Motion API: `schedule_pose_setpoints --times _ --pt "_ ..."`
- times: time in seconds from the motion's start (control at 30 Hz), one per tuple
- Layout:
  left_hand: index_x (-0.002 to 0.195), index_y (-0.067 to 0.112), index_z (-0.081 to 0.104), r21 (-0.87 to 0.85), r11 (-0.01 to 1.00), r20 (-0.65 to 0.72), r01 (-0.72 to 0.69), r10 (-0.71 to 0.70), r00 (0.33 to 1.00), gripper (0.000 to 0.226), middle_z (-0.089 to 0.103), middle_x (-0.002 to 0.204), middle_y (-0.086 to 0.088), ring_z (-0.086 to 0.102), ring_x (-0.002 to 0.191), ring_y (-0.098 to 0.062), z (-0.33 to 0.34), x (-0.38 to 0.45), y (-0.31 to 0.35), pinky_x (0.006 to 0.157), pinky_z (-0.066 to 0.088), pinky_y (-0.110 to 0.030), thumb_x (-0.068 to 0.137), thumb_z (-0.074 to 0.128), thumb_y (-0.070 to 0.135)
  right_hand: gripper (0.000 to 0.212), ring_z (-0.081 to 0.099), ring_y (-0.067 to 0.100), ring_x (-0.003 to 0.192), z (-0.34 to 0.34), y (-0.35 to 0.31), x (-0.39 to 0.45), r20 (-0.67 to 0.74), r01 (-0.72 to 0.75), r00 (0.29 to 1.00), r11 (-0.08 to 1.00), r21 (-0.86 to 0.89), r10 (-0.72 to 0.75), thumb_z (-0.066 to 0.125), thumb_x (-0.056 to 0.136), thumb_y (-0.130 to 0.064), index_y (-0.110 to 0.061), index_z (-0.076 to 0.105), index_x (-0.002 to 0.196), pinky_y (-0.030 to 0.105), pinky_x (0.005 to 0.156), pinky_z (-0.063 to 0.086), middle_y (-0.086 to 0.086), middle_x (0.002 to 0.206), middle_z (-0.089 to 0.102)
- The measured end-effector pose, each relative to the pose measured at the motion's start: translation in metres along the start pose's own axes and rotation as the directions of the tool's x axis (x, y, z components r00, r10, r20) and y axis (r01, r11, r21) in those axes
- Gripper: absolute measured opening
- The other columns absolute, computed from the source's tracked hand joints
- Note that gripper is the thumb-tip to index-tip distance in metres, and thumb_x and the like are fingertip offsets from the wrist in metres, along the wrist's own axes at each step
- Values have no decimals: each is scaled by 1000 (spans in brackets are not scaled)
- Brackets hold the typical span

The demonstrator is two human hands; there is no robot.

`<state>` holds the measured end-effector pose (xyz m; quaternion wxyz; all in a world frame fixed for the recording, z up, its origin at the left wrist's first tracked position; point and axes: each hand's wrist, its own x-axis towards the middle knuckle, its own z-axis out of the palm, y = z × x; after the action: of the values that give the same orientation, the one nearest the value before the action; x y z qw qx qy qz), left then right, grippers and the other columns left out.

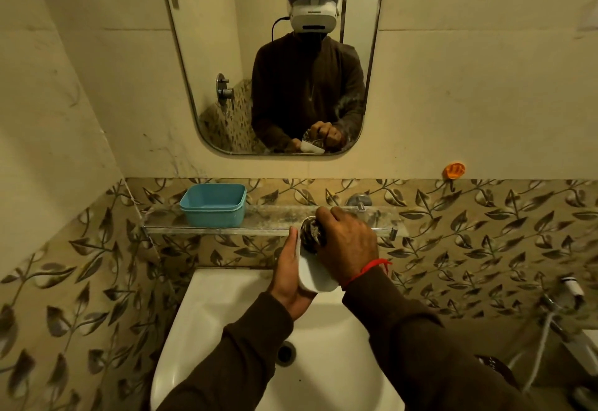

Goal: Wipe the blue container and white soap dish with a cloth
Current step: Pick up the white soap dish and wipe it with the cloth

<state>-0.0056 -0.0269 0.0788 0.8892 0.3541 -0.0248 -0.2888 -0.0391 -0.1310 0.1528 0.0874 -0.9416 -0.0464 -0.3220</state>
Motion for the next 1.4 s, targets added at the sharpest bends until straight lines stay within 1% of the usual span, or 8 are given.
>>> schedule_pose_setpoints --times 0.17,0.33,0.6,0.77,0.93,1.1,1.23,1.4 --pt "126 19 69 79 996 -68 -42 47 997 66 74 118 -18 72 107 -33 -13 1 -11 77 62 -46 92 42 68 42 61 34 98 -1 -1 -9 265 82 962 993 -85 -57 69 79 -31 -19 57 117 41 82 49 11 109 65" --pt "122 18 68 84 996 -88 -34 41 995 67 76 112 -21 74 99 -36 -27 -2 -4 70 62 -47 90 41 71 42 57 30 100 -1 -3 -23 577 126 799 985 118 -171 76 73 -19 -19 61 113 39 81 50 9 105 60" --pt "121 15 73 -19 1000 5 17 -16 1000 66 71 122 -23 70 111 -36 -13 -9 8 87 59 -49 95 40 65 32 59 25 95 -10 13 -9 376 118 878 896 427 -295 67 79 -9 -16 67 110 40 80 52 8 101 66" --pt "121 9 72 -23 998 35 52 -51 998 67 70 124 -24 70 111 -36 -1 -13 18 85 60 -48 93 44 63 29 62 28 85 -8 11 0 130 278 944 942 187 -304 76 70 -26 -20 67 96 42 75 51 4 90 71" --pt "131 17 66 28 998 -23 62 -61 998 64 69 129 -20 70 113 -34 14 -12 12 84 61 -46 97 37 63 34 63 30 77 -4 15 14 3 133 991 990 -52 -133 77 66 -35 -15 64 91 38 69 47 7 82 72" --pt "143 29 53 232 971 -54 -54 68 996 69 64 138 -14 60 126 -34 7 -8 19 103 50 -57 90 37 71 32 62 32 92 -1 10 11 45 91 995 977 -192 -84 67 75 -33 -18 60 103 43 80 44 7 95 73" --pt "143 33 51 244 960 -49 -134 150 987 68 61 139 -15 62 124 -34 0 -11 16 97 53 -59 87 40 70 58 55 31 108 -5 2 8 387 184 918 959 -215 -89 78 65 -45 -23 55 114 47 93 34 5 107 67" --pt "138 40 56 227 952 -55 -206 223 973 60 64 132 -20 63 119 -40 -4 -14 33 89 58 -54 87 41 68 22 53 27 100 -4 0 -7 487 154 845 972 175 -222 67 76 -33 -21 63 94 42 85 30 4 98 67"
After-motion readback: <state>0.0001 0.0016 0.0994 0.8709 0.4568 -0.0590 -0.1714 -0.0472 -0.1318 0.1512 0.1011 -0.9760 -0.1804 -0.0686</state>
